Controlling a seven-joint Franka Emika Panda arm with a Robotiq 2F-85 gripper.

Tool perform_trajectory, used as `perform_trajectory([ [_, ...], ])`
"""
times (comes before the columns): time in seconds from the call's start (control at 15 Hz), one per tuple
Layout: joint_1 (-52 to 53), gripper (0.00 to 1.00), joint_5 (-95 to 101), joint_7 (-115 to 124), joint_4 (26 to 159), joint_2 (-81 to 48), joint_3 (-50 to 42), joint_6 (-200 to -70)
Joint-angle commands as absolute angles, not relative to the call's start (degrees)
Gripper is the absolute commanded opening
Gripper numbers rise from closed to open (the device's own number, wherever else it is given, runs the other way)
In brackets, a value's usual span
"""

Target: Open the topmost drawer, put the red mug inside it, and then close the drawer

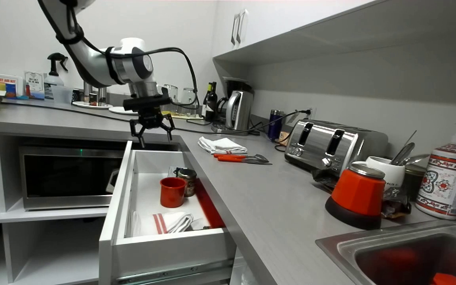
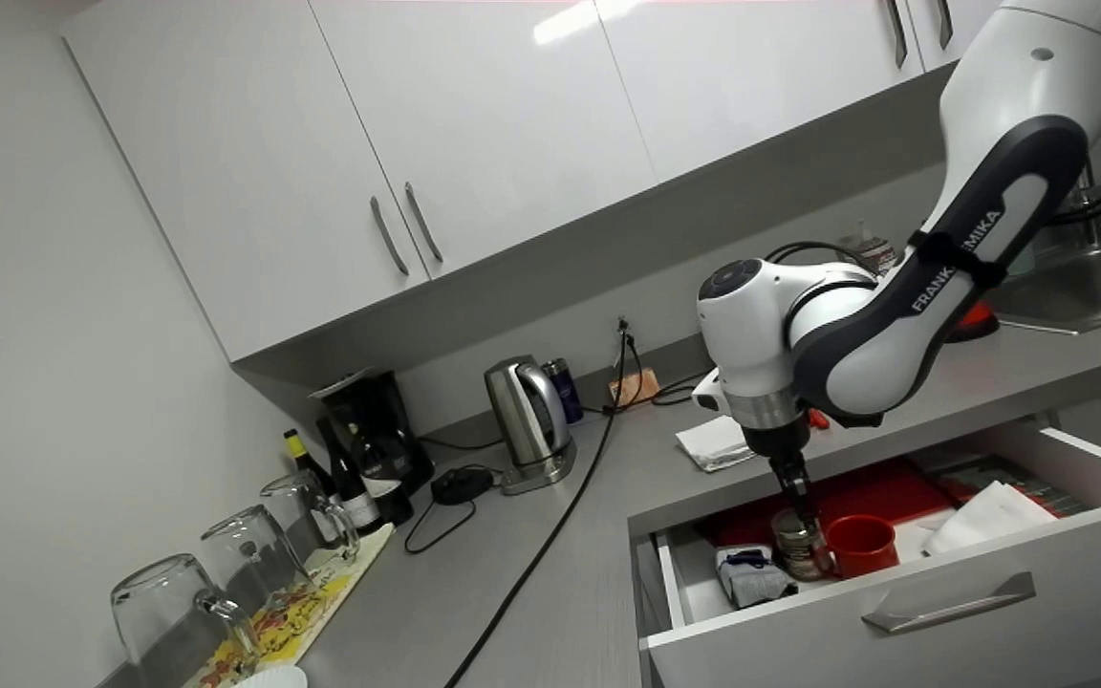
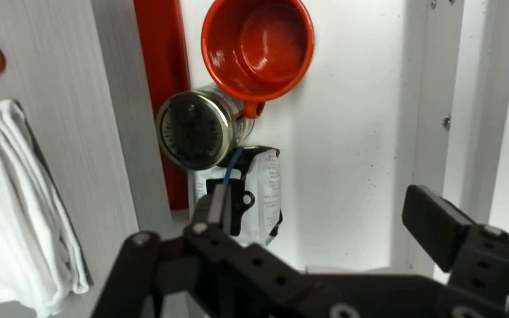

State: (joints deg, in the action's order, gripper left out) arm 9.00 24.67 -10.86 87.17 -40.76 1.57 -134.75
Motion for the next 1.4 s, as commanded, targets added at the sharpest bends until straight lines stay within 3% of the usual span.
perform_trajectory([
  [0.0, 9.0, 1.0, 23.6, -11.5, 99.2, -32.2, 3.4, -140.0],
  [0.67, 15.3, 1.0, 23.9, 9.4, 119.0, -19.5, 3.6, -151.1],
  [1.07, 27.8, 1.0, 30.9, 35.1, 117.7, -23.9, -7.5, -150.0],
  [1.33, 30.1, 1.0, 37.8, 46.7, 117.4, -26.8, -7.2, -145.4],
])
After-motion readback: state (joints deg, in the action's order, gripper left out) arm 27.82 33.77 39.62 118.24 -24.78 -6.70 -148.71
